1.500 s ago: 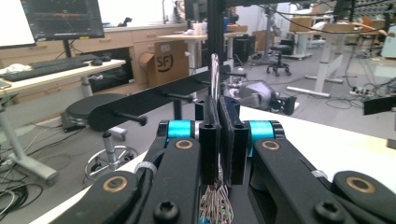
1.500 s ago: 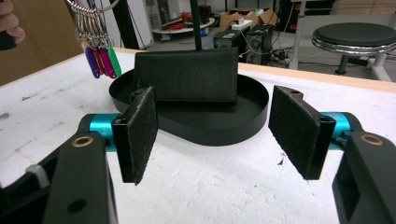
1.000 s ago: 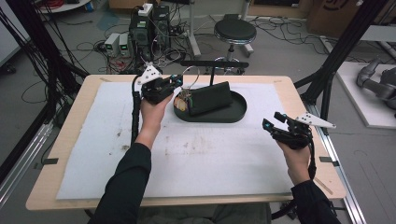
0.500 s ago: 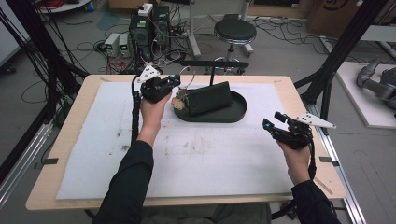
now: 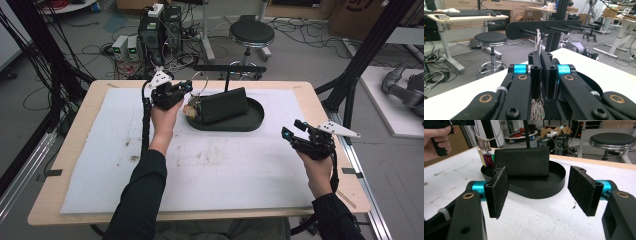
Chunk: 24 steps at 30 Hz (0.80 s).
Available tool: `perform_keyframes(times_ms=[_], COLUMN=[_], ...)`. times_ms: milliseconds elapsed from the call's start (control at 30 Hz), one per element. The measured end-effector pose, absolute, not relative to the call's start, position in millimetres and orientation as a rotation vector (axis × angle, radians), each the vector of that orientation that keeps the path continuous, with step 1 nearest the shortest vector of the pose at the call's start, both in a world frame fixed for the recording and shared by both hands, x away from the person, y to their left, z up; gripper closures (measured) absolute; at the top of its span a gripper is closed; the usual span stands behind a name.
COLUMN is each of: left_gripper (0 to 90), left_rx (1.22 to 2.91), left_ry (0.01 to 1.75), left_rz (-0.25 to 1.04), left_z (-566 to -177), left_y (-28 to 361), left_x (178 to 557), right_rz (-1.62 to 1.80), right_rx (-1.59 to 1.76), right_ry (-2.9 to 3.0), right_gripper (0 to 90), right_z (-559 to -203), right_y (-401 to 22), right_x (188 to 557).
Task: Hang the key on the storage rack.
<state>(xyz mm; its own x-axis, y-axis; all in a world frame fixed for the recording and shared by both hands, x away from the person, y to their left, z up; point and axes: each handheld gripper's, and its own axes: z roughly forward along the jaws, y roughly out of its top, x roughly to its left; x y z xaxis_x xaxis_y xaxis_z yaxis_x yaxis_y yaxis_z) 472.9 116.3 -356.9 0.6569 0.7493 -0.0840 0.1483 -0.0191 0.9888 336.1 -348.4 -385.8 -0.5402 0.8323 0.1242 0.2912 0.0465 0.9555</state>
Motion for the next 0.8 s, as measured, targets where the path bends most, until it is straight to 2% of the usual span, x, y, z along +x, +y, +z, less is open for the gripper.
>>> perform_keyframes(times_ms=[300, 467, 600, 667, 800], left_gripper=[85.1, 73.0, 59.5, 49.5, 38.8], left_rx=[1.585, 1.606, 1.621, 1.630, 1.675], left_ry=[0.785, 0.792, 0.803, 0.816, 0.799], left_rz=[0.604, 0.642, 0.667, 0.680, 0.704], left_z=[-356.9, -352.4, -347.8, -345.6, -339.8], left_y=[112.4, 111.8, 111.1, 110.5, 107.1], left_x=[471.9, 467.4, 462.4, 459.7, 449.8], right_rz=[1.510, 1.509, 1.507, 1.504, 1.503], right_rx=[1.122, 1.122, 1.124, 1.122, 1.119], right_ry=[1.868, 1.870, 1.869, 1.872, 1.871], right_gripper=[33.8, 33.8, 33.8, 33.8, 33.8], right_z=[-386.2, -386.3, -386.2, -386.4, -386.4], right_y=[-348.3, -347.5, -347.3, -347.3, -347.1], right_x=[336.7, 336.6, 336.5, 336.7, 336.8])
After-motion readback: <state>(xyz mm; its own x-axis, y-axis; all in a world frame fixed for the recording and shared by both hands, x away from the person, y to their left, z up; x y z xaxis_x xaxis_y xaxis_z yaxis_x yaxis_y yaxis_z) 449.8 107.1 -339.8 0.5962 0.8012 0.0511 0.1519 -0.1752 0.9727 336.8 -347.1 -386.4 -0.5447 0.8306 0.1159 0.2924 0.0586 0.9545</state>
